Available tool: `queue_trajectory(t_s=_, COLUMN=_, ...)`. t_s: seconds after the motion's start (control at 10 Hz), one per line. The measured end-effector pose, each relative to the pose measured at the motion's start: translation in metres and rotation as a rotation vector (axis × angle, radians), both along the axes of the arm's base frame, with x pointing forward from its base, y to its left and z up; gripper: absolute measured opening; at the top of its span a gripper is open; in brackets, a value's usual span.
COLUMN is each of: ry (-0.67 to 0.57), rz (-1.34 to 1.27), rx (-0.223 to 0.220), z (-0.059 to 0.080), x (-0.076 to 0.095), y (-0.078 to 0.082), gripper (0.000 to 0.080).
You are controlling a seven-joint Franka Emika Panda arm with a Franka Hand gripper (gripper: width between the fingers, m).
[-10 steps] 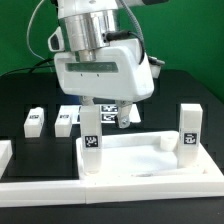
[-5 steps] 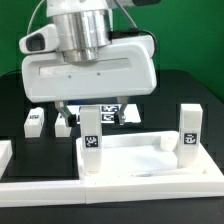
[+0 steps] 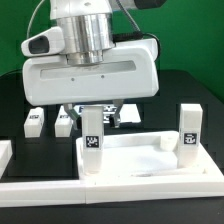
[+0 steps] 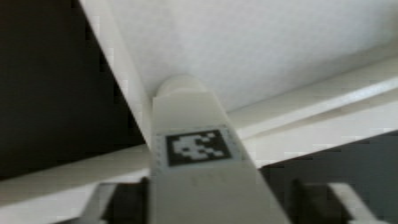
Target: Assemble desk
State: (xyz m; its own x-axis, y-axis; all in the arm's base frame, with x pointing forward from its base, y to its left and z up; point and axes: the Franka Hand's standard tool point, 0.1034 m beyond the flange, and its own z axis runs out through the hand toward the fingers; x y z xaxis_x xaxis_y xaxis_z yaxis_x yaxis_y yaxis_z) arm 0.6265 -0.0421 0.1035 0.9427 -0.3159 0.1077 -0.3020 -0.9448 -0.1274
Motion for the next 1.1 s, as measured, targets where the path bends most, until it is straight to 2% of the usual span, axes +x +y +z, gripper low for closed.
queue_trajectory(t_s=0.1, ry=0.008, rz=-0.077, rx=0.006, z=-0.0009, x=-0.0012, y=-0.0046, gripper=0.0303)
queue_trajectory(t_s=0.4, ry=0.036, rz=-0.416, rx=0.053, z=-0.0007, x=-0.0010, y=-0.0055, gripper=0.0298)
queue_trajectory(t_s=0.6, ry=0.075, rz=-0.783, rx=0.130, z=-0.0030, x=-0.0007, y=-0.0060, gripper=0.0296)
queue_trajectory(t_s=0.7, ry=0.096, rz=-0.955, rx=0.191, z=-0.0033, x=-0.0006, y=-0.0072, gripper=0.0296)
queue_trajectory(t_s=0.8, ry=0.115, rz=-1.102, rx=0.234, z=-0.0034, x=0.0000, y=-0.0044, gripper=0.0297)
queue_trajectory(t_s=1.0, ry=0.113, rz=-1.092, rx=0.232, z=-0.0039, x=0.0000, y=-0.0013, gripper=0.0297)
queue_trajectory(t_s=1.1, ry=0.101, rz=-0.985, rx=0.209, z=-0.0037, x=0.0000, y=-0.0010, gripper=0.0370)
